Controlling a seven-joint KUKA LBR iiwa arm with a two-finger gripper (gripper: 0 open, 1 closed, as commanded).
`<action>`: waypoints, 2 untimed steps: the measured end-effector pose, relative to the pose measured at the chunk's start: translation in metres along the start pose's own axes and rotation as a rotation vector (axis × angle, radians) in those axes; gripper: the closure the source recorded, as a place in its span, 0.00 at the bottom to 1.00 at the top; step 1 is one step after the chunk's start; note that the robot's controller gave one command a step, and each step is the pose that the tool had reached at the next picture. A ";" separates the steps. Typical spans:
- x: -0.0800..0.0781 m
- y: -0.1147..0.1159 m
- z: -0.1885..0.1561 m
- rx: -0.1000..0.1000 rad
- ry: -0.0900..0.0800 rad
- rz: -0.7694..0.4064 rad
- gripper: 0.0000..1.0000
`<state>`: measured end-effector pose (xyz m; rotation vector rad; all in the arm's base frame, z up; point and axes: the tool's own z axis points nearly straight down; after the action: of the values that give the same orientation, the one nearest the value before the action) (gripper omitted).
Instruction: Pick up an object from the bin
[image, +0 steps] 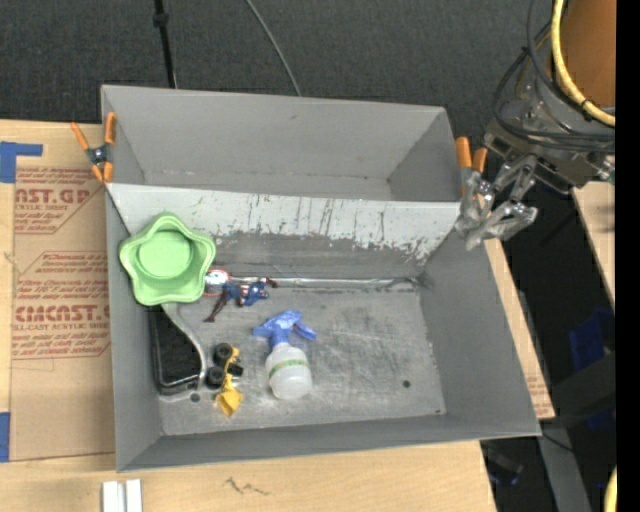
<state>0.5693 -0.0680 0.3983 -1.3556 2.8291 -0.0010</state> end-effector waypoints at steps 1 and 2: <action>0.004 -0.005 0.039 0.007 -0.004 -0.020 1.00; -0.002 0.005 0.108 0.002 0.000 -0.131 1.00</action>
Offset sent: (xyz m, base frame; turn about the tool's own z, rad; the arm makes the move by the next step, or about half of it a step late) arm -0.0041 0.0100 -0.1225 -0.1485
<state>0.5671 -0.0629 0.2900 -1.5378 2.7331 -0.0034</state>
